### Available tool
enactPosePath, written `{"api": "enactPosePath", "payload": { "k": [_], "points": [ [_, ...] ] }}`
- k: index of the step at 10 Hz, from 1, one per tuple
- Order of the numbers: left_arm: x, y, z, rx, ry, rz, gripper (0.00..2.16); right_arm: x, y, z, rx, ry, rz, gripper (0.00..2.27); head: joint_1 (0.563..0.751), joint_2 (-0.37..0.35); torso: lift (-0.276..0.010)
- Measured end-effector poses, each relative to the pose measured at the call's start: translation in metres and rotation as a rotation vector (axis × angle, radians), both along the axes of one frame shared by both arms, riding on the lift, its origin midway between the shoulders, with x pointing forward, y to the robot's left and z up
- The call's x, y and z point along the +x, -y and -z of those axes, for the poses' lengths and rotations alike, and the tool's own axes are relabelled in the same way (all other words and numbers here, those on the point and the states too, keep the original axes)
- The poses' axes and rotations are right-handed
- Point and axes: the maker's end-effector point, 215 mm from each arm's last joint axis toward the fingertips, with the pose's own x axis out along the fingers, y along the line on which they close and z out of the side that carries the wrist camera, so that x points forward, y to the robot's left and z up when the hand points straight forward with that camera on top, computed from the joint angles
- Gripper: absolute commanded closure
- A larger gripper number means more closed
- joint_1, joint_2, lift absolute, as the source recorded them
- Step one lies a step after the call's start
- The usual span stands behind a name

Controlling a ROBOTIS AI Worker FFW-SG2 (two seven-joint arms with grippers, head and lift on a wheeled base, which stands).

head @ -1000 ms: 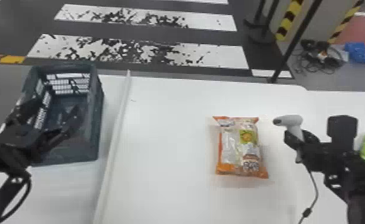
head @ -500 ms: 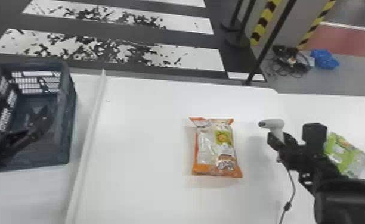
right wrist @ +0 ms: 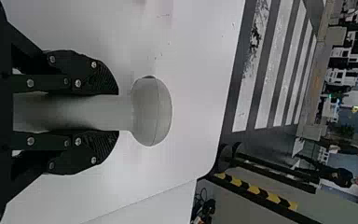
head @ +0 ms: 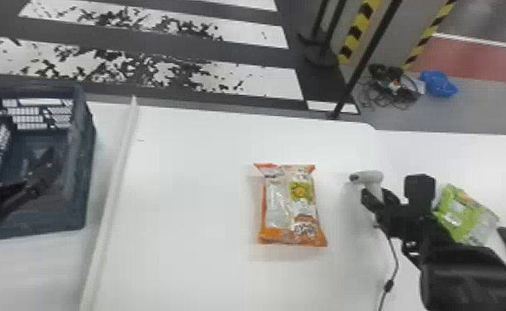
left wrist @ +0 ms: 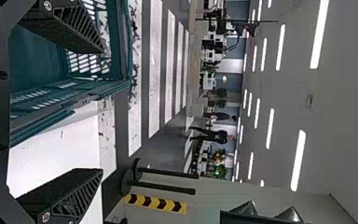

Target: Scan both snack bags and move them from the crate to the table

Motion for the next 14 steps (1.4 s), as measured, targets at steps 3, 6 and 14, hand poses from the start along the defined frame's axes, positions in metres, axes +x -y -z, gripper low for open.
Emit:
{"api": "enactPosePath", "payload": {
  "k": [3, 6, 14],
  "points": [
    [0.0, 0.0, 0.001, 0.0, -0.001, 0.0, 0.09, 0.001, -0.002, 0.001, 0.009, 0.003, 0.003, 0.13, 0.695, -0.215, -0.088],
    [0.0, 0.0, 0.0, 0.0, 0.0, 0.001, 0.09, 0.001, -0.001, -0.002, 0.02, 0.012, 0.012, 0.08, 0.695, -0.216, -0.088],
    [-0.001, 0.001, 0.001, 0.0, -0.003, 0.002, 0.09, -0.046, -0.103, -0.035, 0.569, -0.056, -0.195, 0.11, 0.695, -0.103, -0.088]
  ]
}}
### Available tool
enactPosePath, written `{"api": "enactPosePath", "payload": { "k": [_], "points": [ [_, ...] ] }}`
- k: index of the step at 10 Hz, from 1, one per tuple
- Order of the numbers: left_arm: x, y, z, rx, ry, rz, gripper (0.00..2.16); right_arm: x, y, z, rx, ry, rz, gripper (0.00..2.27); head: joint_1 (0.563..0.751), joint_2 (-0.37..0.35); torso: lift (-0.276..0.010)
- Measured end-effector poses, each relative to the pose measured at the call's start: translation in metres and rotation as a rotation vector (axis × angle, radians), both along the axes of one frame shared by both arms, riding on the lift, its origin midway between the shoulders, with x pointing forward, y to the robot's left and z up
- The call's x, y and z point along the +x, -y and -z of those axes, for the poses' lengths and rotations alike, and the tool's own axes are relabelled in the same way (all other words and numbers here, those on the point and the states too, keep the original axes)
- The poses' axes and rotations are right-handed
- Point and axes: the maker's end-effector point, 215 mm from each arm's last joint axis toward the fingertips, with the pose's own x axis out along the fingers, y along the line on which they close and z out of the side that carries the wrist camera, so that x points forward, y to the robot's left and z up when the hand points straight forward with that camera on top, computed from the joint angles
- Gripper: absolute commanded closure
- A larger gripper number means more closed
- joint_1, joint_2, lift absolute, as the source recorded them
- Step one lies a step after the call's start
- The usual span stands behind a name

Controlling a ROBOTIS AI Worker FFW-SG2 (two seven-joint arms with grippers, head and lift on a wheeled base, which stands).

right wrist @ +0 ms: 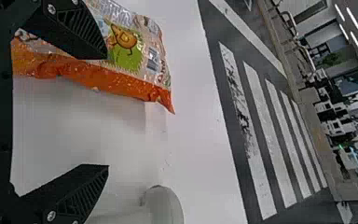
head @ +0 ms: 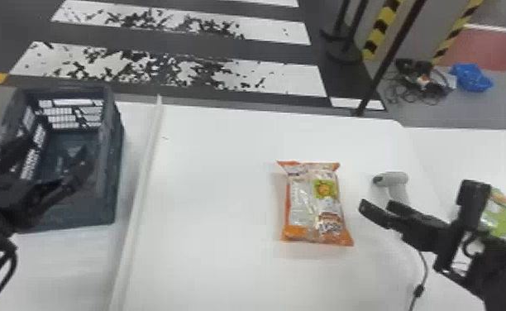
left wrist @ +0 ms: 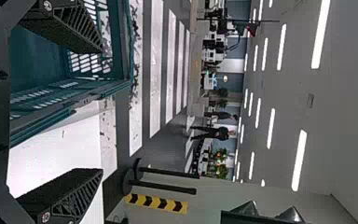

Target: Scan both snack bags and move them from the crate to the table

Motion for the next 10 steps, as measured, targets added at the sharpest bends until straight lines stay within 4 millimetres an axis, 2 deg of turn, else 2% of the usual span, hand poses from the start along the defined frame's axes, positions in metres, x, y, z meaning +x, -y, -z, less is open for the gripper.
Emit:
{"api": "enactPosePath", "payload": {
  "k": [3, 7, 8, 9, 10],
  "points": [
    [0.0, 0.0, 0.001, 0.0, -0.002, 0.0, 0.09, -0.01, -0.043, 0.011, 0.058, -0.08, -0.136, 0.11, 0.695, -0.052, -0.088],
    [0.0, -0.002, 0.004, 0.0, -0.006, -0.003, 0.09, -0.026, -0.086, 0.021, 0.09, -0.138, -0.279, 0.1, 0.695, 0.006, -0.088],
    [0.0, -0.002, 0.004, 0.0, -0.006, -0.002, 0.09, -0.027, -0.091, 0.027, 0.064, -0.153, -0.3, 0.18, 0.695, 0.013, -0.088],
    [0.0, -0.002, 0.004, 0.0, -0.005, -0.002, 0.09, -0.028, -0.095, 0.032, 0.047, -0.164, -0.316, 0.4, 0.695, 0.017, -0.088],
    [0.0, -0.002, 0.004, -0.001, -0.005, -0.003, 0.09, -0.029, -0.1, 0.037, 0.029, -0.176, -0.331, 0.53, 0.695, 0.024, -0.088]
  ]
}}
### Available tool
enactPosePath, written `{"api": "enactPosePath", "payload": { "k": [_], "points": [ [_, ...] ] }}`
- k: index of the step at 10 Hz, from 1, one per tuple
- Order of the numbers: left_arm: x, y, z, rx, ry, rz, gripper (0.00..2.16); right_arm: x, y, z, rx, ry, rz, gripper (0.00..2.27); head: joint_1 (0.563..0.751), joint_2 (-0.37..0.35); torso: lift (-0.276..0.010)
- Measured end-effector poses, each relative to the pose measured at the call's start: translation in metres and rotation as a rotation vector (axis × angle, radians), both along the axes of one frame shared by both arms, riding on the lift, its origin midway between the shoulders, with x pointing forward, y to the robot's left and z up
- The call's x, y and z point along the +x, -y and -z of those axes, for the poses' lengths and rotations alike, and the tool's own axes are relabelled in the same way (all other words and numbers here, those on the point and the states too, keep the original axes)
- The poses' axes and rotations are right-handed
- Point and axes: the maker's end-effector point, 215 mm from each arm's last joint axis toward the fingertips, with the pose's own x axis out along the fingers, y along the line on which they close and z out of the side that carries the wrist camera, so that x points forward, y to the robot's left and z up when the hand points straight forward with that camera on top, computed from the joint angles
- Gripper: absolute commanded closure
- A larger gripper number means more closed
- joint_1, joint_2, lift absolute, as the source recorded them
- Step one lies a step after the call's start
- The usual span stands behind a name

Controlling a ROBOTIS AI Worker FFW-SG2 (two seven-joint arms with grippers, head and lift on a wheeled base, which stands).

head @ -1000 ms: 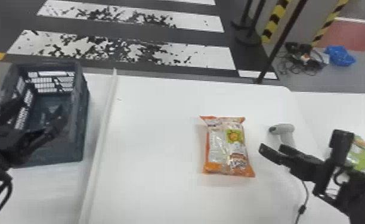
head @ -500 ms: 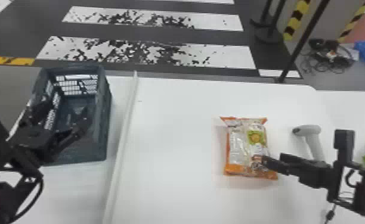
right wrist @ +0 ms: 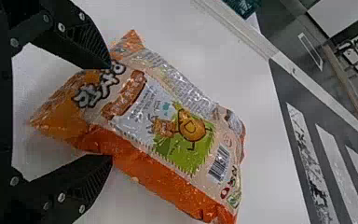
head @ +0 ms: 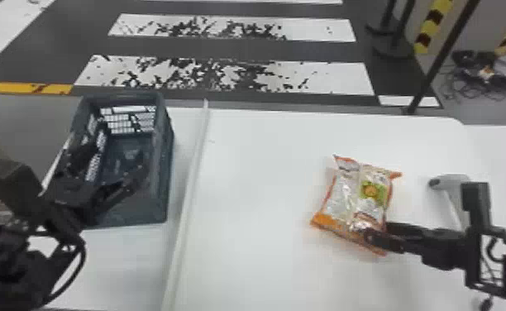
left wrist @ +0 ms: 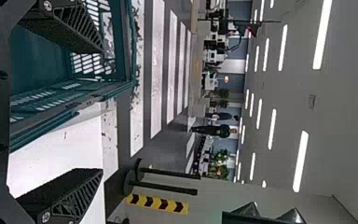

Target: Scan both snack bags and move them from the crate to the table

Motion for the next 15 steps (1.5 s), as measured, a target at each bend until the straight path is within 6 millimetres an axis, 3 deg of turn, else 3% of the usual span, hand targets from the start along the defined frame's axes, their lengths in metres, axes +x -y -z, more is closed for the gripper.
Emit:
{"api": "enactPosePath", "payload": {
  "k": [1, 2, 4, 6, 7, 10, 12, 15],
  "points": [
    [0.0, 0.0, 0.0, 0.0, 0.001, 0.0, 0.09, -0.001, -0.002, 0.007, -0.032, -0.008, -0.015, 0.75, 0.695, 0.029, -0.088],
    [0.0, 0.0, 0.0, 0.0, 0.002, 0.0, 0.09, 0.0, -0.004, 0.015, -0.079, -0.009, -0.03, 1.86, 0.695, 0.031, -0.088],
    [0.0, 0.0, 0.0, 0.0, 0.001, -0.001, 0.09, 0.001, -0.008, 0.029, -0.182, -0.011, -0.049, 2.25, 0.695, 0.034, -0.088],
    [-0.001, -0.002, 0.0, 0.001, 0.001, -0.003, 0.09, -0.003, -0.016, 0.036, -0.22, -0.026, -0.077, 2.25, 0.695, 0.048, -0.088],
    [-0.001, -0.003, 0.0, 0.002, 0.001, -0.006, 0.09, -0.003, -0.016, 0.03, -0.22, -0.012, -0.072, 2.25, 0.695, 0.052, -0.088],
    [-0.002, -0.004, 0.003, 0.001, -0.003, -0.008, 0.09, 0.014, 0.009, -0.021, -0.184, 0.09, 0.035, 2.25, 0.695, 0.026, -0.088],
    [-0.002, -0.004, 0.002, 0.0, -0.002, -0.008, 0.09, 0.024, 0.045, -0.055, -0.141, 0.144, 0.14, 2.25, 0.695, -0.021, -0.088],
    [-0.002, -0.004, 0.001, 0.002, 0.0, -0.008, 0.09, 0.036, 0.151, -0.094, -0.138, 0.212, 0.4, 2.25, 0.695, -0.144, -0.088]
  ]
}}
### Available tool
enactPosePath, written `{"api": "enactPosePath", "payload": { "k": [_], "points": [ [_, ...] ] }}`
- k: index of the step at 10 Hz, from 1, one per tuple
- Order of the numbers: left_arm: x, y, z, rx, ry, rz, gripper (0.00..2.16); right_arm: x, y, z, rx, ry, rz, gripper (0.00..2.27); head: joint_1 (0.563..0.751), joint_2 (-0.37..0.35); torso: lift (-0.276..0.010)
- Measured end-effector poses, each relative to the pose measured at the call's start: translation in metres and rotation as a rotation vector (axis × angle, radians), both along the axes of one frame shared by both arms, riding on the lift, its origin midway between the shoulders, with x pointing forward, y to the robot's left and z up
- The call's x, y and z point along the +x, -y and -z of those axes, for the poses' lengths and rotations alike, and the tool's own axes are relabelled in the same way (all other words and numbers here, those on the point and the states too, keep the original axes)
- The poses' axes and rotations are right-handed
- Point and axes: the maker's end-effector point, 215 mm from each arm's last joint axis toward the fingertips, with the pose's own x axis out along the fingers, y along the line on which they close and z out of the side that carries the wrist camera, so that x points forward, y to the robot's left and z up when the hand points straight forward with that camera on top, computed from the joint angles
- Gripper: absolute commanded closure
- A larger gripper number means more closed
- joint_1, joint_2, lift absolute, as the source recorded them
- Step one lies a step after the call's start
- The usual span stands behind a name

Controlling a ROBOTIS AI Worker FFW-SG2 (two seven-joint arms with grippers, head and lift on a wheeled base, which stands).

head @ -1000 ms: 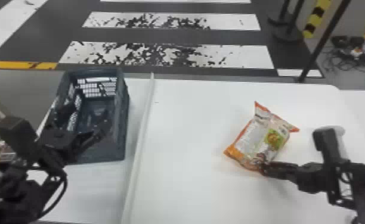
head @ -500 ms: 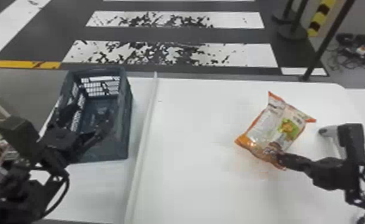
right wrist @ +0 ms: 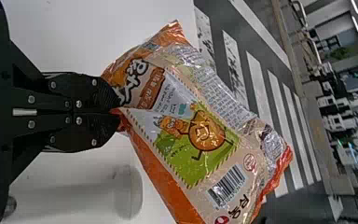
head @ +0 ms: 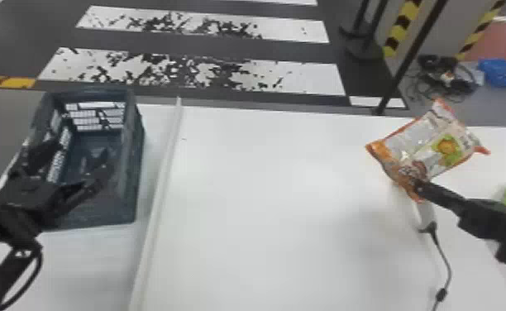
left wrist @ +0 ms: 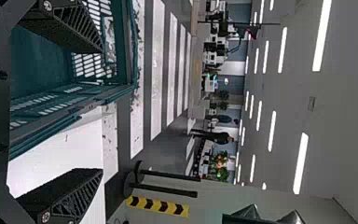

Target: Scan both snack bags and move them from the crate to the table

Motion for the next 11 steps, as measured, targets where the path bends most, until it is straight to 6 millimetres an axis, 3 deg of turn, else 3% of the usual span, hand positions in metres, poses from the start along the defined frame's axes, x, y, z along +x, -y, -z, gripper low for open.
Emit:
{"api": "enactPosePath", "payload": {
  "k": [2, 4, 6, 7, 8, 9, 11],
  "points": [
    [0.0, 0.001, -0.001, 0.0, 0.002, 0.001, 0.09, -0.003, 0.081, -0.005, -0.032, 0.016, 0.2, 2.25, 0.695, -0.249, -0.088],
    [0.0, 0.001, -0.002, 0.0, 0.004, 0.002, 0.09, -0.014, 0.15, 0.005, -0.084, 0.003, 0.376, 2.24, 0.695, -0.342, -0.088],
    [0.0, 0.002, -0.002, 0.0, 0.003, 0.004, 0.09, -0.026, 0.201, 0.029, -0.126, -0.043, 0.496, 2.1, 0.695, -0.35, -0.088],
    [-0.001, 0.002, -0.002, 0.0, 0.002, 0.006, 0.09, -0.032, 0.219, 0.041, -0.148, -0.059, 0.532, 1.92, 0.695, -0.35, -0.088],
    [-0.001, 0.002, -0.002, 0.001, 0.003, 0.006, 0.09, -0.036, 0.235, 0.051, -0.171, -0.071, 0.561, 1.04, 0.695, -0.35, -0.088],
    [-0.001, 0.002, -0.003, 0.0, 0.003, 0.007, 0.09, -0.037, 0.243, 0.059, -0.184, -0.076, 0.575, 0.01, 0.695, -0.35, -0.088],
    [-0.001, 0.003, -0.004, -0.002, 0.005, 0.01, 0.09, -0.04, 0.252, 0.067, -0.211, -0.084, 0.599, 0.02, 0.695, -0.35, -0.088]
  ]
}}
